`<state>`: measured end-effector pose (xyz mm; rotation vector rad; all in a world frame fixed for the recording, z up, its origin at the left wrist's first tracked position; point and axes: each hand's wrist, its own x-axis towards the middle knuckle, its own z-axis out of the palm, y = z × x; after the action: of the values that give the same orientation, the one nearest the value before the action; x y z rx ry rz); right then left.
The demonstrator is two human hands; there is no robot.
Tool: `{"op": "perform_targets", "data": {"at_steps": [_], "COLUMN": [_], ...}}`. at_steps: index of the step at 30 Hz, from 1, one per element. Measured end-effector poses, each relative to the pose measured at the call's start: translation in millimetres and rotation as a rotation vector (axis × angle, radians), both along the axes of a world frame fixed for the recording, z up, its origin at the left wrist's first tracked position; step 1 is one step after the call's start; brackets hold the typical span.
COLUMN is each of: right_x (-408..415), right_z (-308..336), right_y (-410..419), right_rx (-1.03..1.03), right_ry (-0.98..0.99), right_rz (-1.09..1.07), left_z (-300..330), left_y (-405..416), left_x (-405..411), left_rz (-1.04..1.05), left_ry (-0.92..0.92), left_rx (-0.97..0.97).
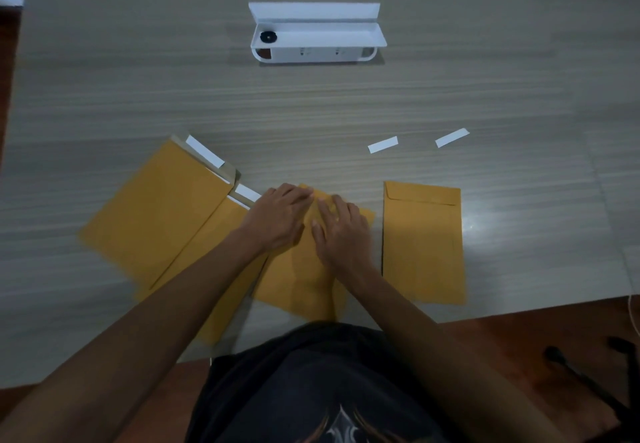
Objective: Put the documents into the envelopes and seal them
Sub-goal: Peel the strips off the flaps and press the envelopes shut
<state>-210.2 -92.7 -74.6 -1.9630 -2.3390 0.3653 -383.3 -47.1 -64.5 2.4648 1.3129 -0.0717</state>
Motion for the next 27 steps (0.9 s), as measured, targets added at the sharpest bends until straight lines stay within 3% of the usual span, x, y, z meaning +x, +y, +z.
{"op": "perform_targets", "data": {"at_steps": [4, 17, 23, 27], "right_x": [2, 60, 62, 72], "right_z": [-18, -13, -3, -4], "right_y": [-17, -22, -13, -6], "right_rx": [-0.116, -0.175, -0.274, -0.239], "right_ry": [-0.042, -0.11, -0.161, -0.201], "right_rz": [-0.01, -0.029, 0.015, 0.036], "left_z": [-5, -14, -13, -2], "left_y": [-5, -16, -14, -14], "left_x": [-2, 3, 7, -3], "left_rz": [-0.054, -0.054, 0.002, 0.072], "left_ry": [0.097, 0.356, 0.325, 0.05], "left_rx": [0.069, 0.19, 0.162, 0.108]}}
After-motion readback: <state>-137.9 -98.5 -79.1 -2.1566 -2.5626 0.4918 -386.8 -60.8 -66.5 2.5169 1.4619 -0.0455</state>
